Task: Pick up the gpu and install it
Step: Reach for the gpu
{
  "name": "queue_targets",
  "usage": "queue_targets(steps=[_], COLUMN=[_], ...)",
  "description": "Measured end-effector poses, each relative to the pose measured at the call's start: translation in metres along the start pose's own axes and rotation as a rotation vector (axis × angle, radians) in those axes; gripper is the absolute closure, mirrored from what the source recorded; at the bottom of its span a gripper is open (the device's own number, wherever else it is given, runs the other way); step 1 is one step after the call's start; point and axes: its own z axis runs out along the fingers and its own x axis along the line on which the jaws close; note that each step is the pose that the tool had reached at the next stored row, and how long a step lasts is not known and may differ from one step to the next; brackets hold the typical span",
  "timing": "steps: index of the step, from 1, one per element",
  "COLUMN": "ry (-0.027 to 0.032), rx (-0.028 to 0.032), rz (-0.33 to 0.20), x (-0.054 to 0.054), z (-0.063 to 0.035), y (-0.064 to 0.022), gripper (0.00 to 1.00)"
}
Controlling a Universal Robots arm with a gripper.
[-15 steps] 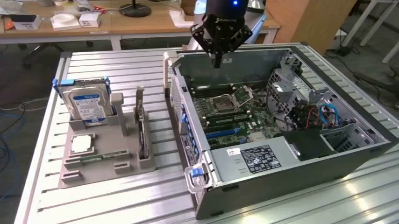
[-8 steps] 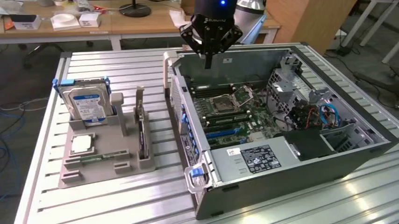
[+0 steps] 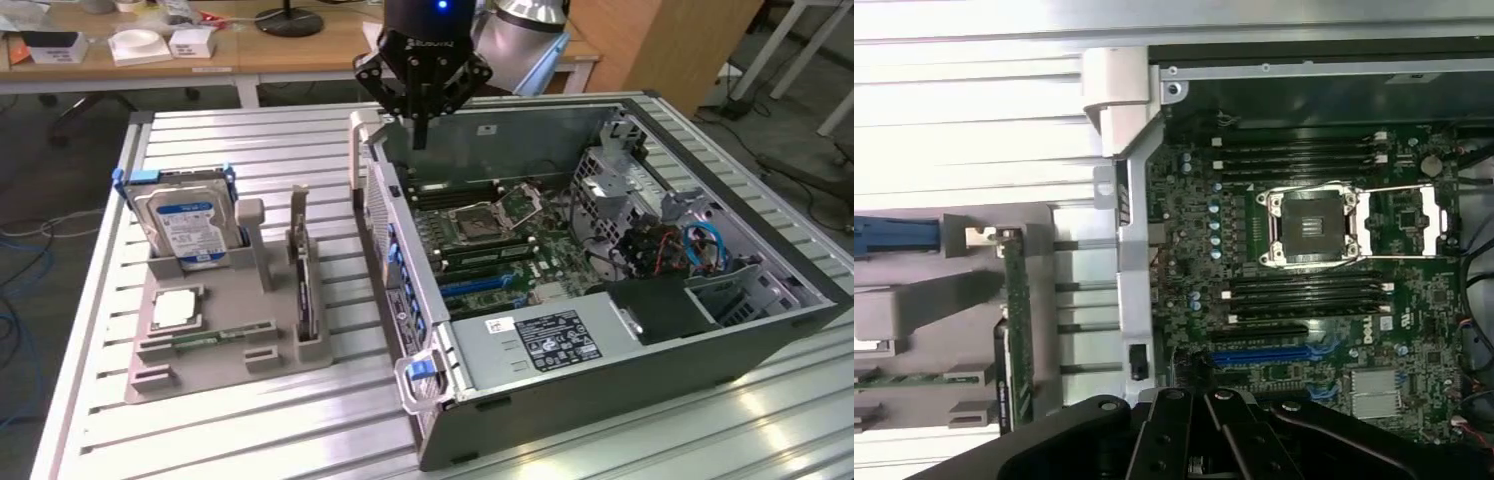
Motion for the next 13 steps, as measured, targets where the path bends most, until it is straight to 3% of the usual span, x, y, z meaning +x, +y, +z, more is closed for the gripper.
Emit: queue_targets(steps=[13], ry=[0.0001], rx=[0.0], rz=[0.0], x=[0.051], z=[-0.0014], y=[-0.0039], gripper=[0.9])
